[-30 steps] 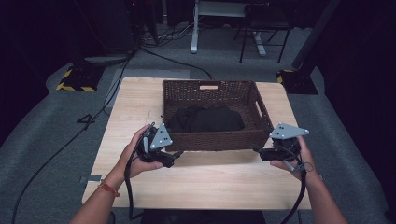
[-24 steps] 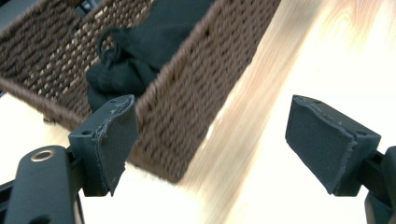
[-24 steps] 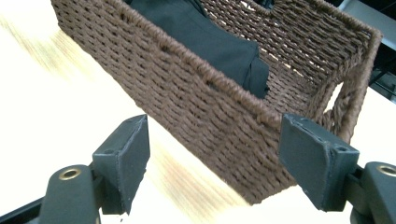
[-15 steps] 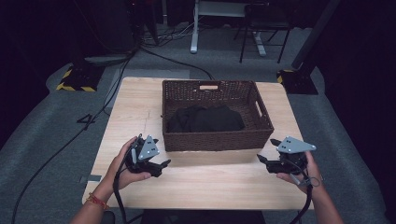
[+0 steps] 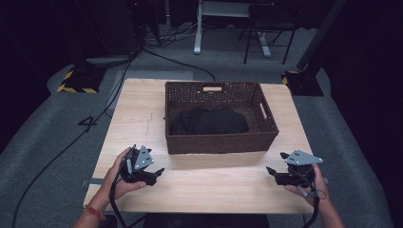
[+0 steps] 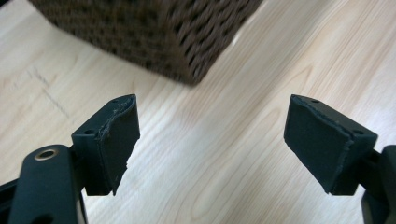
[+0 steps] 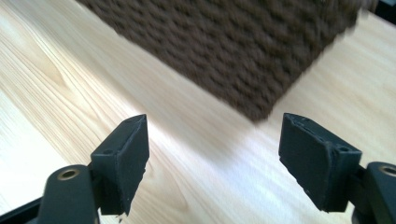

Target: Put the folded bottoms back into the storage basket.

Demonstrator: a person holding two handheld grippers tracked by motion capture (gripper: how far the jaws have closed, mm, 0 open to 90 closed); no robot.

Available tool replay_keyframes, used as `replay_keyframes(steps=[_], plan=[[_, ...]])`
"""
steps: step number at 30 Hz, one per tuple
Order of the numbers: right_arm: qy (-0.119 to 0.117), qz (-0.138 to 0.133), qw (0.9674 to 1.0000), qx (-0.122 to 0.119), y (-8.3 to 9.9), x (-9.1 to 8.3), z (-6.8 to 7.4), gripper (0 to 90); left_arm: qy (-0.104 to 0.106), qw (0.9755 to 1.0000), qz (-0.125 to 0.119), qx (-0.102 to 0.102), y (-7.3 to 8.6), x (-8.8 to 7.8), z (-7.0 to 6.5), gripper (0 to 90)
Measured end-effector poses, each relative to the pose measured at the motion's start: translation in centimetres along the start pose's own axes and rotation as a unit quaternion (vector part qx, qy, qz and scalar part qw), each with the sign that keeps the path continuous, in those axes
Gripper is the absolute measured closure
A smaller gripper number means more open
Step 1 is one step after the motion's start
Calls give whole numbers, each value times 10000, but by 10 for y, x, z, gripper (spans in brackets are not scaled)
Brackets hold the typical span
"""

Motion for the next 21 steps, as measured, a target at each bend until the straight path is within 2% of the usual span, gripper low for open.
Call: replay_keyframes(steps=[2,3,4,5,6,9,14,18,19,20,21], plan=[[67,72,9999,26,10,1,-2,249,-58,10000,45,-39,8,1,2,187],[45,114,9998,167,20,1,-5,249,-58,9999,82,-81,11,1,3,187],[45,114,9998,167,20,1,-5,249,-63,9999,105,-94,14,2,3,187],[48,194,9994,271,30,1,-8,247,-77,9998,139,-106,20,1,4,184],[48,194,9994,271,30,1,-8,247,-77,9998,139,-106,20,1,4,184],[79,280,9983,514,49,-1,-13,246,-38,9996,128,-230,26,-1,6,178],[96,363,9967,720,65,-4,-17,241,-25,9988,140,-478,39,-5,11,177],[90,309,9952,924,76,-8,-20,228,-39,9967,149,-792,51,-6,16,177],[40,189,9937,1104,81,-10,-22,224,-86,9960,171,-877,58,-7,19,178],[40,189,9937,1104,81,-10,-22,224,-86,9960,171,-877,58,-7,19,178],[60,151,9936,1114,82,-11,-22,224,-111,9950,200,-976,61,-6,19,178]])
Point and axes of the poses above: each handheld gripper's, and its own axes: x roughly forward along the jaws, y roughly out of its underside, z roughly to its left, the point moved 4 cm from there along x, roughly forward along the jaws, and after that the axes turned 12 degrees about -z, right-handed, at the moved point
